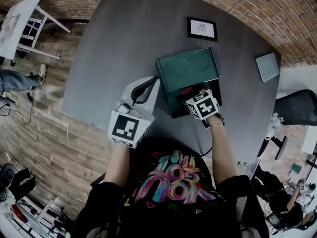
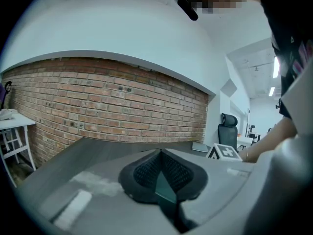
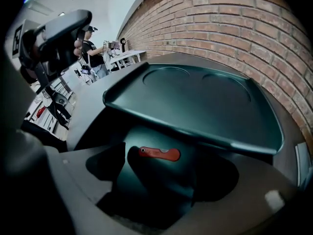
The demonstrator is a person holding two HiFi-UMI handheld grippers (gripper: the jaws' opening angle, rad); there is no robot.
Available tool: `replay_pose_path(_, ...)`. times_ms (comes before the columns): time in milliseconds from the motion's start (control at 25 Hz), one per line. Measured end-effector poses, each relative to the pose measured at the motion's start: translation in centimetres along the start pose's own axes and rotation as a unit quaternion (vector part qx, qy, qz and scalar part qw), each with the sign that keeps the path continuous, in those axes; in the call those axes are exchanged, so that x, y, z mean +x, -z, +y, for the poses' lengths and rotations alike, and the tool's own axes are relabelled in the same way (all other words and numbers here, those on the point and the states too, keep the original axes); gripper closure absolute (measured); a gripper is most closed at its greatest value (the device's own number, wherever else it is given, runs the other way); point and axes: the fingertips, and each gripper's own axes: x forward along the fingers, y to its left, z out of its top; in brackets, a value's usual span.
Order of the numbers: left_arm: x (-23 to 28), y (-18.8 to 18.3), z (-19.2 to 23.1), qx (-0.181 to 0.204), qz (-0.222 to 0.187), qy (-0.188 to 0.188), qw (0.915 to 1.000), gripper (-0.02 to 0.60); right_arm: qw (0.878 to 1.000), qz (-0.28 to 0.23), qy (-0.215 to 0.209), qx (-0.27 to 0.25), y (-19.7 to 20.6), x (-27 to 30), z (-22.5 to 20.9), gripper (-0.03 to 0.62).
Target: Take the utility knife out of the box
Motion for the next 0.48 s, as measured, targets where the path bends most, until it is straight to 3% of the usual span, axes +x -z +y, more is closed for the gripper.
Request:
replay_pose_path(280, 0.52, 0.33, -0.29, 0.023, -0.002, 0.014, 0.9996, 0.581, 1.000, 0.005, 0.026, -0.017, 0.22, 0.32, -0.02, 0.175)
replay_pose_path(480, 0.57, 0.32, -0.32, 0.019, -0.001, 0.014, 0.9997, 0.581, 0.999, 0.001, 0.029, -0.017, 0.21, 0.23, 0.04, 0.189)
